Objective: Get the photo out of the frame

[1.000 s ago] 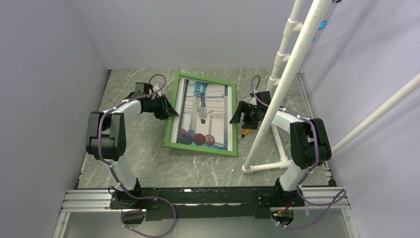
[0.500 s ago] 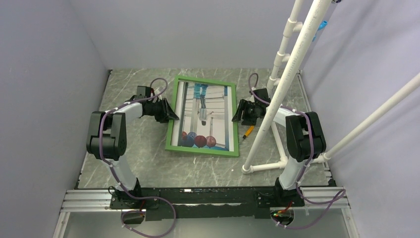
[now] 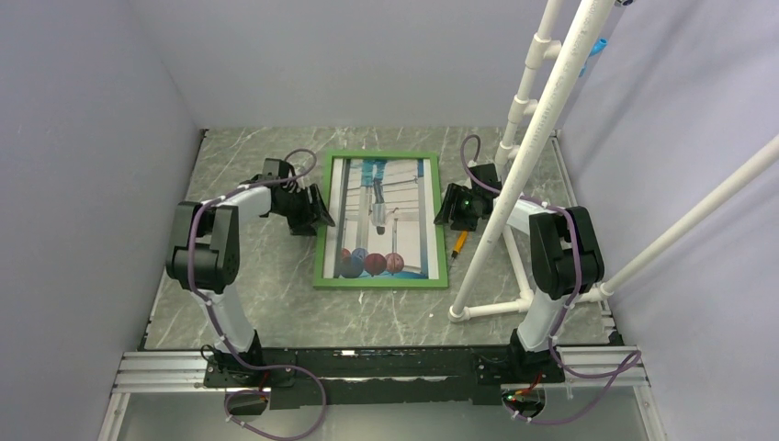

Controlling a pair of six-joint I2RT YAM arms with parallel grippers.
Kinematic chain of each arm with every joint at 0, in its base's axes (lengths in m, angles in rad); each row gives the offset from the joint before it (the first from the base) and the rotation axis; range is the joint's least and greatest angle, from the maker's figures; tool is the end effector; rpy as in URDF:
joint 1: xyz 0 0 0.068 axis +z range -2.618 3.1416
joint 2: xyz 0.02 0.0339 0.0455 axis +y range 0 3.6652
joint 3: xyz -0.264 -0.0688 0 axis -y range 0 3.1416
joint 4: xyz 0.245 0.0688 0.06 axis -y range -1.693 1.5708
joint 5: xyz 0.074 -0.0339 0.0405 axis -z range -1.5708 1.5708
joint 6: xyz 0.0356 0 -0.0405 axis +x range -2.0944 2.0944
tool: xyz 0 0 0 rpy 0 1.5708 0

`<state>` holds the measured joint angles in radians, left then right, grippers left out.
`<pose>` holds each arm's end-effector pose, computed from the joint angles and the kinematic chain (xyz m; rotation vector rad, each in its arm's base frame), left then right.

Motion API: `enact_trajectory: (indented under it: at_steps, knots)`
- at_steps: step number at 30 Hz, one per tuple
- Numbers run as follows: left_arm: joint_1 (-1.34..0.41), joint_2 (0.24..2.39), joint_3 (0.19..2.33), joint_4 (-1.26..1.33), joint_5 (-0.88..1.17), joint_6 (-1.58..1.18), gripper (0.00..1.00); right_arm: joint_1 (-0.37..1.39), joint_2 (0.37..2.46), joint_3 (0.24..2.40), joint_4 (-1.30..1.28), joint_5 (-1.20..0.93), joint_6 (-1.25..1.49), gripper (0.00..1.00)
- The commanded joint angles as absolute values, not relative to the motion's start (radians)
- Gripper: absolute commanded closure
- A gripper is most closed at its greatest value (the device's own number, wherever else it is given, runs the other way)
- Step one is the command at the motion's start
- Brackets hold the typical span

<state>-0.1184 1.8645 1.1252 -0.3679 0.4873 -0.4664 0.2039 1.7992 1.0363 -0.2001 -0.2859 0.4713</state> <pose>0.3605 -0.0597 0.1511 -0.3137 2.7065 -0.8325 0.3506 0.0827 0.1559 0.2296 2.5848 0.6213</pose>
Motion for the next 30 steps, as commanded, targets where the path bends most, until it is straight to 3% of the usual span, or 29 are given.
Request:
enact_trajectory:
  at_steps: [1, 5, 11, 17, 22, 30]
  knots:
    - [-0.117, 1.788, 1.182, -0.505, 0.321, -0.398, 0.22, 0.208, 1.798, 1.035, -0.159, -0.247, 0.453, 0.43]
    - [-0.144, 1.735, 1.174, -0.532, 0.228, -0.359, 0.13, 0.213, 1.79, 1.035, -0.162, -0.235, 0.447, 0.43]
    - [-0.258, 1.712, 1.165, -0.546, 0.106, -0.38, 0.14, 0.249, 1.794, 1.043, -0.171, -0.16, 0.429, 0.44]
    - [-0.309, 1.582, 1.07, -0.498, 0.1, -0.416, 0.15, 0.274, 1.807, 1.055, -0.185, -0.095, 0.41, 0.53]
    - [-0.327, 1.413, 0.973, -0.469, 0.171, -0.437, 0.14, 0.28, 1.819, 1.064, -0.178, -0.115, 0.407, 0.55]
    - [-0.348, 1.133, 0.809, -0.349, 0.313, -0.44, 0.14, 0.281, 1.798, 1.086, -0.203, -0.114, 0.408, 0.8]
